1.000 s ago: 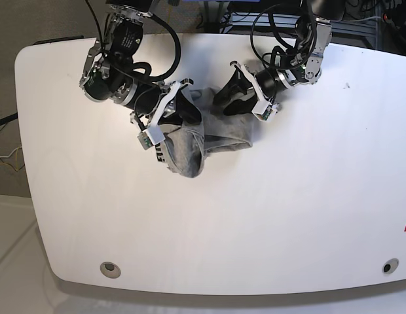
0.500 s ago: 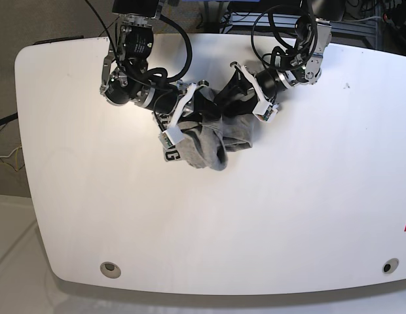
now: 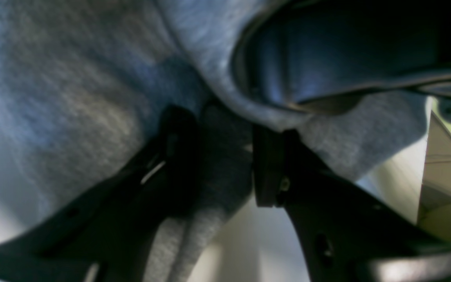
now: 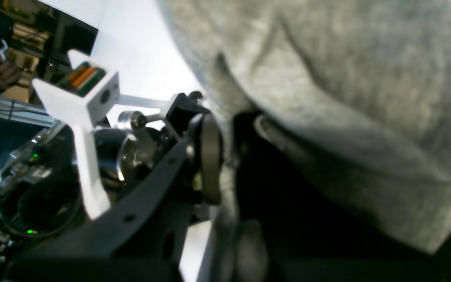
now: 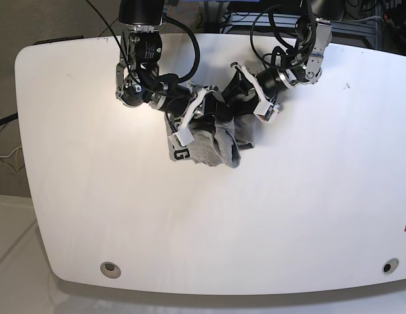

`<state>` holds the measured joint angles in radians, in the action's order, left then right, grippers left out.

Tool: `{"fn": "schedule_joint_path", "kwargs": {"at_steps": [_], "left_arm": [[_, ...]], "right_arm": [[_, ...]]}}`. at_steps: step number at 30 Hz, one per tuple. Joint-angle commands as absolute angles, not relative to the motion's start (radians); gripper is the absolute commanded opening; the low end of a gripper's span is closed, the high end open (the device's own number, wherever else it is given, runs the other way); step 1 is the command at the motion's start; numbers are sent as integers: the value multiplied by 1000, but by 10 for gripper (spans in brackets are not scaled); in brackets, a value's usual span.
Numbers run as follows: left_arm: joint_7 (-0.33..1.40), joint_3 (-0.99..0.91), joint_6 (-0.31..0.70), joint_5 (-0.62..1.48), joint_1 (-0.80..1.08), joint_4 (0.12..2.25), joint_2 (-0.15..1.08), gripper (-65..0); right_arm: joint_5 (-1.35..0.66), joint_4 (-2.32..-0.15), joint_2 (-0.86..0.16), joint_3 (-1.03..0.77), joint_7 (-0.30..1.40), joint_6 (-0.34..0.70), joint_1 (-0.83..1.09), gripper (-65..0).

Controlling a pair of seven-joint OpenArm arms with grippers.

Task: Fold the T-shirt properly
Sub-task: 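Press the folded bundle with the right gripper and open the left gripper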

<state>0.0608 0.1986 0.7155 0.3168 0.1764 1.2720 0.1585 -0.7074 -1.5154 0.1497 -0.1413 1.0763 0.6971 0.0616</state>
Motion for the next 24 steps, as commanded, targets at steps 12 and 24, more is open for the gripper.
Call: {"fn": "schedule_joint_path", "kwargs": {"at_steps": [12, 24], "left_arm": [[234, 85, 698, 292, 216, 1454, 163, -422], [295, -35, 698, 294, 237, 1604, 163, -422]], "right_arm": [[-581, -1508, 157, -137, 1050, 698, 50, -650], [-568, -1508, 154, -171, 1047, 698, 48, -650]]}}
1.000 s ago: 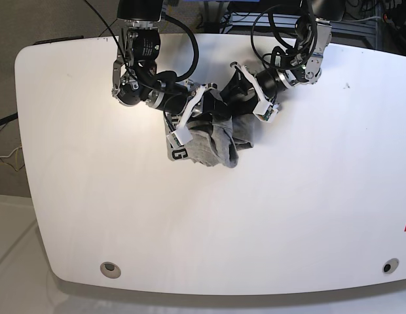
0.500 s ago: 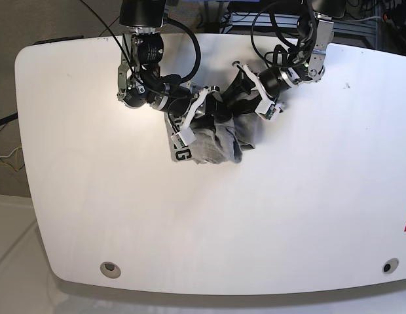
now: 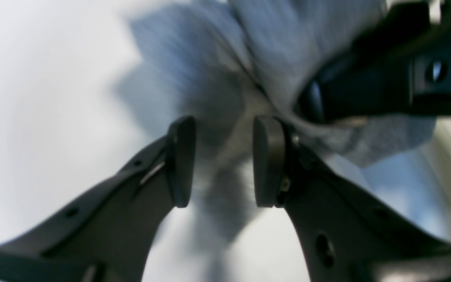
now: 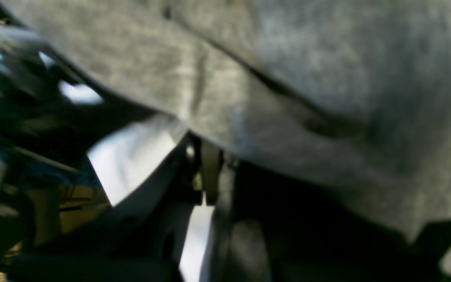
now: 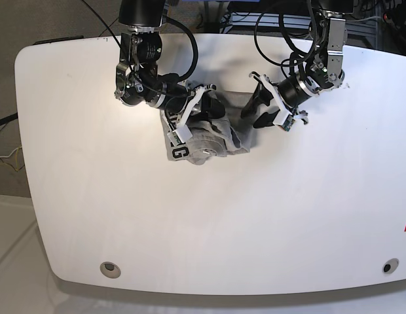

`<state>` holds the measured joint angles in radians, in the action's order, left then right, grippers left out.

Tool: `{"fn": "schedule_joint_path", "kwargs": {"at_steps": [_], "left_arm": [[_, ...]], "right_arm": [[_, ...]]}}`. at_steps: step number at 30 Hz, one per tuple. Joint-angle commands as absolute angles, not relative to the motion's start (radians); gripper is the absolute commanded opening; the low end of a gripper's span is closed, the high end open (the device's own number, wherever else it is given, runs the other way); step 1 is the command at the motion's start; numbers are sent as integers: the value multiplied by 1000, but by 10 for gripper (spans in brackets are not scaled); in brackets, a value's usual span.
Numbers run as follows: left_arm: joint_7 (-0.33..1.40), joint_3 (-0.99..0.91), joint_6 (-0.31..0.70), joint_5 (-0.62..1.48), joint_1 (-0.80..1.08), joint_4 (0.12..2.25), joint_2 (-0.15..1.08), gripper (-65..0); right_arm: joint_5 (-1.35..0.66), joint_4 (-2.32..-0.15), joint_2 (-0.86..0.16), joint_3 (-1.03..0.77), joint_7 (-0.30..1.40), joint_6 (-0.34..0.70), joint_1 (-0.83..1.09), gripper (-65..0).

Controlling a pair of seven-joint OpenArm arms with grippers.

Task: Fold the T-shirt properly
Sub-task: 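Press the folded bundle with the right gripper and open the left gripper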

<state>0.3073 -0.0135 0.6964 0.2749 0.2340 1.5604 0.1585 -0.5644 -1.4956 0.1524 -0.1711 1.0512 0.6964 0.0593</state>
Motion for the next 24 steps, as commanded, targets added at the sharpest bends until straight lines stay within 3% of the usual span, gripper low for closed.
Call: {"fn": "schedule_joint_path", "kwargs": {"at_steps": [1, 15, 24], "left_arm": [[300, -47, 698, 294, 240, 1624, 163, -422], [383, -186, 698, 294, 295, 1793, 163, -422], [383, -245, 698, 288, 302, 1765, 163, -422]], "right_arm": [[-568, -1508, 150, -171, 1047, 698, 48, -650], [-573, -1509, 140, -171, 1047, 698, 38, -634], [-578, -1512, 140, -171, 1047, 698, 38, -374]]}}
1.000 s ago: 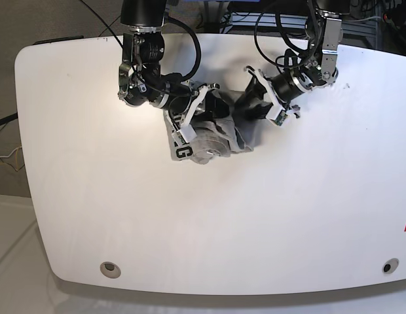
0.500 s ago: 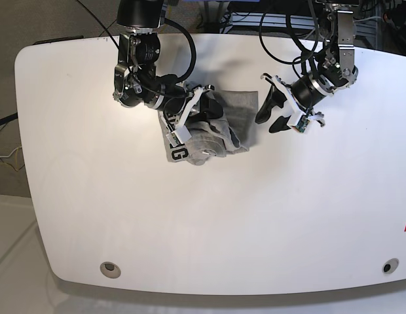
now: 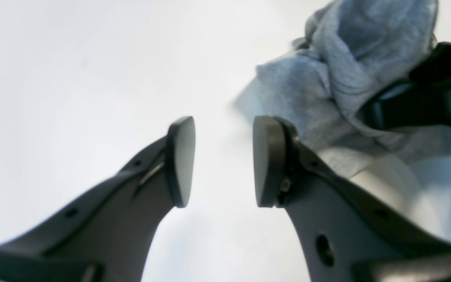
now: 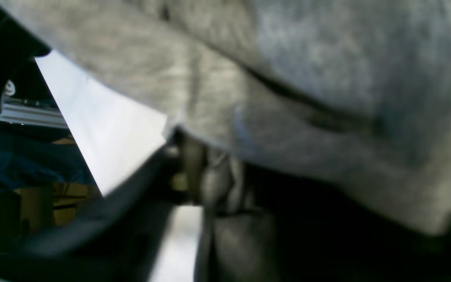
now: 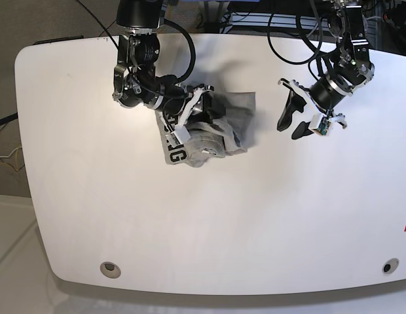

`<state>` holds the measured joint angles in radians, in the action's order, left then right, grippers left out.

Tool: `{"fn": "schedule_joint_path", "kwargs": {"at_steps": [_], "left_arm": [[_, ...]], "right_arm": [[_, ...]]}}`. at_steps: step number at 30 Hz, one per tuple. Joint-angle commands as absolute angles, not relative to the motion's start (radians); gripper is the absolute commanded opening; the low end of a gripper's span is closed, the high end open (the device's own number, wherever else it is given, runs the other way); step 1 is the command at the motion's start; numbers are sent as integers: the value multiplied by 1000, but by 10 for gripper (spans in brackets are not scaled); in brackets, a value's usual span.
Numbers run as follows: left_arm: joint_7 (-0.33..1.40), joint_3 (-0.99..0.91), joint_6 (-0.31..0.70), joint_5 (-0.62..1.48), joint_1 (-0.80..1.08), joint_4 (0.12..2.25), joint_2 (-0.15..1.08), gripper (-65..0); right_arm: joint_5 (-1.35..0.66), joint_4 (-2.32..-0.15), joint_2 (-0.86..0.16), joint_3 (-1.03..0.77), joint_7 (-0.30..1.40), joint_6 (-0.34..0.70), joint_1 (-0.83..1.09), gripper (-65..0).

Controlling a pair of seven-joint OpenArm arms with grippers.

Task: Fold the T-shirt properly
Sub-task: 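Press the folded bundle with the right gripper and open the left gripper, then tuck and flatten the bundle edges with the right gripper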

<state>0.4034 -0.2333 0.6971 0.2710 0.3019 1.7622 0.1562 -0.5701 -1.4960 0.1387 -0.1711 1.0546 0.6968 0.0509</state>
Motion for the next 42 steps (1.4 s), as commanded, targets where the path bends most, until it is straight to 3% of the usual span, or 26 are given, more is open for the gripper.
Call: {"fn": "schedule_joint_path", "kwargs": {"at_steps": [1, 4, 26, 42], "left_arm": [[383, -246, 698, 288, 302, 1762, 163, -422], [383, -246, 698, 288, 302, 1751, 163, -422], [383, -239, 698, 286, 295, 1704, 162, -422], [381, -237, 698, 286, 294, 1676, 145, -422]], "right_arm": [[-579, -1512, 140, -171, 1047, 698, 38, -355], [-579, -1514, 140, -170, 1049, 698, 38, -330], [-628, -1735, 157, -160, 1164, 698, 15, -325], [-754, -1728, 157, 18, 1121, 682, 2, -328]]}}
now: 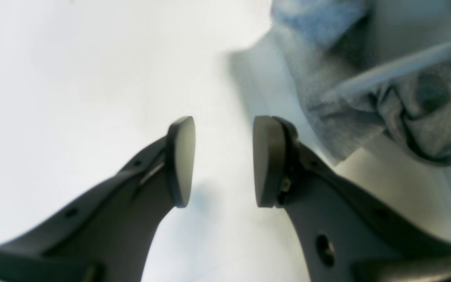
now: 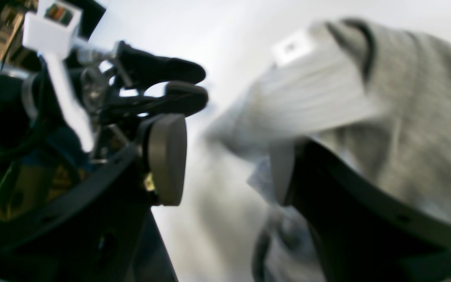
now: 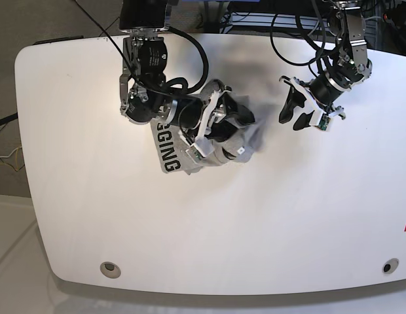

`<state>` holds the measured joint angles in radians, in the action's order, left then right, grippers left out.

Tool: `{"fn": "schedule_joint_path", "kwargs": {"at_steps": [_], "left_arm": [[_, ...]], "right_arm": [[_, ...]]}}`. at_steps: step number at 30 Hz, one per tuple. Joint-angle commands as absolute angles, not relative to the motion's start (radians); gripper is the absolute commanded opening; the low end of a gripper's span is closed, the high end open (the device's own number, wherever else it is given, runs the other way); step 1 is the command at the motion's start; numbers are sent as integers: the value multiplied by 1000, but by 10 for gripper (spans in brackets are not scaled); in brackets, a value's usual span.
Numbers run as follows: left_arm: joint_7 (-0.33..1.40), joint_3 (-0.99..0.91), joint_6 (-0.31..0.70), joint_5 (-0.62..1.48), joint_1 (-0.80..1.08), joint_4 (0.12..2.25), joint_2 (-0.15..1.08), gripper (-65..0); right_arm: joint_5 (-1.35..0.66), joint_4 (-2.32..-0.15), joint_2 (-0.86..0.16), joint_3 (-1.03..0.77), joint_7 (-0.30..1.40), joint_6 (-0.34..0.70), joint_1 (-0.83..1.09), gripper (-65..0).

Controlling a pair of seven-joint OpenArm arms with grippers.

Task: Fold the T-shirt properly
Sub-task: 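Tuck and flatten the bundle edges with the right gripper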

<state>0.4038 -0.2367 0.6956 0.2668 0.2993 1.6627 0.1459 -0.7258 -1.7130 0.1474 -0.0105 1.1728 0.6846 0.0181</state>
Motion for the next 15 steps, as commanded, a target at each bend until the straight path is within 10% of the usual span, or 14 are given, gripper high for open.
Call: {"fn": "schedule_joint_path", "kwargs": {"at_steps": [1, 15], "left_arm": [[381, -237, 698, 286, 294, 1676, 145, -422], [381, -237, 698, 286, 294, 1676, 142, -422]], "right_arm": [[-754, -1728, 157, 45, 1101, 670, 4, -328], [-754, -1735, 153, 84, 1075, 630, -1, -330]]}}
